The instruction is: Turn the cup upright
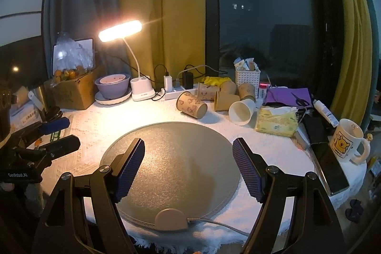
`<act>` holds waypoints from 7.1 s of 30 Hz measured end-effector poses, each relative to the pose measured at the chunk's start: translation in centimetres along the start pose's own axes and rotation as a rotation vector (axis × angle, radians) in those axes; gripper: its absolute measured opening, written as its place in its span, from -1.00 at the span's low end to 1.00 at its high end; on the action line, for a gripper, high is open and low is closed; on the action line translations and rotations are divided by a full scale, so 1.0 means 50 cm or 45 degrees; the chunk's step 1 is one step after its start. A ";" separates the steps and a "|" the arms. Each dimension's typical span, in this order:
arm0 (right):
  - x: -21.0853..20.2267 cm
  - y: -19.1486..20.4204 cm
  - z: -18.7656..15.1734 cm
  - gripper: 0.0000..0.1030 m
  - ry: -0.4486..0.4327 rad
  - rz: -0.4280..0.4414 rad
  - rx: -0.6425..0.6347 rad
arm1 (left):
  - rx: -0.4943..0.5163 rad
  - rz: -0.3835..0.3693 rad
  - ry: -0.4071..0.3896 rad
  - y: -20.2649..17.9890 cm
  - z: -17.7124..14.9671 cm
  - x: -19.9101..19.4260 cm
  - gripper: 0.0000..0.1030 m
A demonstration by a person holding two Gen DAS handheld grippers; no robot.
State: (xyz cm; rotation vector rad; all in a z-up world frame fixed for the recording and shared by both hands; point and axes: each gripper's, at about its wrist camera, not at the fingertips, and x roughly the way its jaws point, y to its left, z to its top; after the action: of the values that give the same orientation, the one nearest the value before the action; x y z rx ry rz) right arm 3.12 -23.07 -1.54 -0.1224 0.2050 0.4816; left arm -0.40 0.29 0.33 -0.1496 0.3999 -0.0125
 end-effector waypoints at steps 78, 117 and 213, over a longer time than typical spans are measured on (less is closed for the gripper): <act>0.312 -0.214 0.043 0.54 0.193 -0.116 0.225 | 0.465 0.020 0.303 -0.023 0.146 0.446 0.72; 0.552 -0.439 0.144 0.54 0.243 -0.074 0.386 | 0.848 0.004 0.738 -0.128 0.216 0.966 0.71; 0.253 -0.173 0.054 0.54 0.318 0.005 0.241 | 0.434 -0.390 0.521 -0.038 0.114 0.341 0.40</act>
State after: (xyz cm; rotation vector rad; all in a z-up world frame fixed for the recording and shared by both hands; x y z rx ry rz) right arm 18.59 -24.58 -1.16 0.0036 0.4939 0.4481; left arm 17.58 -1.50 -0.80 0.1337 0.7722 -0.4166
